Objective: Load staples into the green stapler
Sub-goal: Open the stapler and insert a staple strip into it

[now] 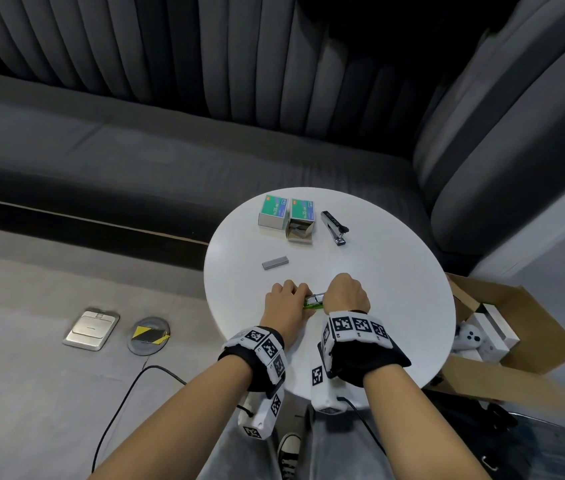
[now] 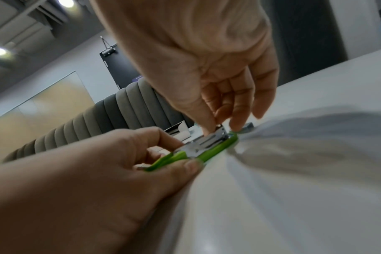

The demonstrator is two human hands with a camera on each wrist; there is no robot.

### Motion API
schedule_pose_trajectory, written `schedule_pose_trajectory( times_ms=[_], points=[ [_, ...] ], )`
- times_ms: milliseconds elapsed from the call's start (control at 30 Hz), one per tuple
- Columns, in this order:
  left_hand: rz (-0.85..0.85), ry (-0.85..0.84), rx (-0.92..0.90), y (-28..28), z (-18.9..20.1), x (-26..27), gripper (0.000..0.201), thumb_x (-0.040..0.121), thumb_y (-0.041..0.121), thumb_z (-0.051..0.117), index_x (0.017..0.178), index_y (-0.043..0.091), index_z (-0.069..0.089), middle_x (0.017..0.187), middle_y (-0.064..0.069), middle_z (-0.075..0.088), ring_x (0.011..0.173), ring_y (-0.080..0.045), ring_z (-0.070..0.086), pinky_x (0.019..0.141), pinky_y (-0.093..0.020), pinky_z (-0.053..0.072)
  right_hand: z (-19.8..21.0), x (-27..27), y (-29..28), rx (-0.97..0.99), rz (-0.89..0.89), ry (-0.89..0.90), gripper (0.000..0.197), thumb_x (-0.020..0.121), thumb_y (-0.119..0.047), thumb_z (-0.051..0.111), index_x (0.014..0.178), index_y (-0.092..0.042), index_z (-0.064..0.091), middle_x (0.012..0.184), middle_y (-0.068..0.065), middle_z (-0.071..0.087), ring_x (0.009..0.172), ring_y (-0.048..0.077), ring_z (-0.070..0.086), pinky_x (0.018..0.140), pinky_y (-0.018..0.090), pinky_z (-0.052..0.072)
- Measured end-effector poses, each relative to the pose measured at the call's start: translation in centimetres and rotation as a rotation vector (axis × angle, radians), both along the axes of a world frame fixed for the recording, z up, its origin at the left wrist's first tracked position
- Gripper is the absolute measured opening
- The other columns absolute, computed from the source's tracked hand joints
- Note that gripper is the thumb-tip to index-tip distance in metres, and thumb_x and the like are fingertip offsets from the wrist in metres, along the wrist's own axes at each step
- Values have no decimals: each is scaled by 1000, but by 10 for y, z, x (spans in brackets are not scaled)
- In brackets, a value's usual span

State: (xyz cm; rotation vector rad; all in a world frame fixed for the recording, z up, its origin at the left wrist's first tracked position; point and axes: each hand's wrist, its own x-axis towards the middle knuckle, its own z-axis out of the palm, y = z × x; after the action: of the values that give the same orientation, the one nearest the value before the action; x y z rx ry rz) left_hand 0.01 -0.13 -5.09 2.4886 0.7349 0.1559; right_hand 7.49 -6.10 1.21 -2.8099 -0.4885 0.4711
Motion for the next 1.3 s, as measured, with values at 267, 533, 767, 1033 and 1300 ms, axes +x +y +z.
schedule_pose_trajectory(
  times_ms=[267,533,767,1033,1300],
  points=[
    [11,-26,0,-1,-3,1,30,90,29,50,116,13,49,117,-11,49,106,-29,42,87,-36,33,-8,14,-17,153,0,-42,23,91,-9,46,104,-2,63,112,17,64,103,34,59,74,31,43],
    [7,-52,10,-2,0,2,28,90,29,50,114,15,50,114,-10,50,105,-28,42,86,-34,32,-22,38,-39,396,132,253,30,81,-3,61,111,-4,64,88,8,60,82,22,54,92,37,48],
    [-5,-75,-59,-3,5,1,28,86,30,53,111,17,52,109,-8,54,104,-28,43,86,-34,31,-24,40,-47,522,163,330,19,80,2,60,90,-15,62,90,7,54,74,24,53,65,26,50],
    [10,-209,-193,-12,17,-1,25,83,30,57,105,19,52,97,-7,66,91,-26,58,79,-36,44,-25,32,-48,885,-10,645,26,85,4,58,108,-6,52,81,9,56,55,17,60,58,22,56],
    [-51,-106,-311,-5,26,-3,41,88,31,54,124,15,46,113,-10,63,104,-27,57,88,-32,42,-23,35,-48,870,-47,668,27,87,1,56,109,-14,50,75,2,60,53,11,57,58,23,51]
  ],
)
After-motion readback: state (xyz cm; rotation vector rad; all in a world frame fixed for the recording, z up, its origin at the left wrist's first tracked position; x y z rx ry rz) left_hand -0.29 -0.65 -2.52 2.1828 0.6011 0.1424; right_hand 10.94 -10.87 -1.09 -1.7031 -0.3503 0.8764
